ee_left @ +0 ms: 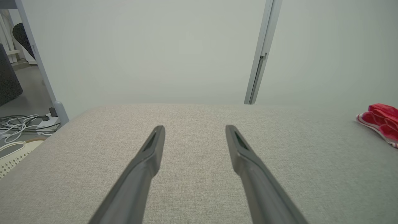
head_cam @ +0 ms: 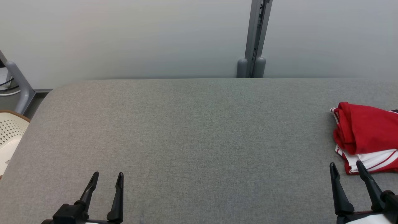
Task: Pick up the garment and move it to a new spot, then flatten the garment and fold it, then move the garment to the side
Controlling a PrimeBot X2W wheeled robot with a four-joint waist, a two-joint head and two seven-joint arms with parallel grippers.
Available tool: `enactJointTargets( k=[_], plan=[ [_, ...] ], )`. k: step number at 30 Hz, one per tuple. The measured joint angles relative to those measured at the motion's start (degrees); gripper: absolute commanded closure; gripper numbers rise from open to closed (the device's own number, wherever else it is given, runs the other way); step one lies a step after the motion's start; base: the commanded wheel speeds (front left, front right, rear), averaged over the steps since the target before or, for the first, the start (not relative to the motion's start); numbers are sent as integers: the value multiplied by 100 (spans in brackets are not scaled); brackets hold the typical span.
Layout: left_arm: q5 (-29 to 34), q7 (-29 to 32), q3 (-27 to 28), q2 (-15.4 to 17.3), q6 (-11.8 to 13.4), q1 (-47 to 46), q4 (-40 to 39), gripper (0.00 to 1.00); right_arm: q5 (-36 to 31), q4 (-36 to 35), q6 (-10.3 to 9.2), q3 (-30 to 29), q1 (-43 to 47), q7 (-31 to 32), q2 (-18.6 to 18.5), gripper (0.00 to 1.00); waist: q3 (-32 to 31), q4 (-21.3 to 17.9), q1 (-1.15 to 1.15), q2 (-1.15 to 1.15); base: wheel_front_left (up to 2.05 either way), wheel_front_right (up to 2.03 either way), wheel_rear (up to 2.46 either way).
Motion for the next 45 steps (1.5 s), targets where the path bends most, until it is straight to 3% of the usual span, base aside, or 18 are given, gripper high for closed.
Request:
enactJointTargets(
  k=[37,38,45],
  plan=[
    [-20,41,-174,120,26,20,21,0,64,24,0,-32,55,25,0,0,-65,-2,0,0,0,0,0],
    [-20,52,-177,109,23,24,47,100,66,53,0,-31,56,24,7,100,-65,0,0,0,0,0,0],
    [-432,183,-135,-24,-18,108,221,100,555,271,0,19,112,58,63,100,-57,-7,0,0,0,0,0]
  ],
)
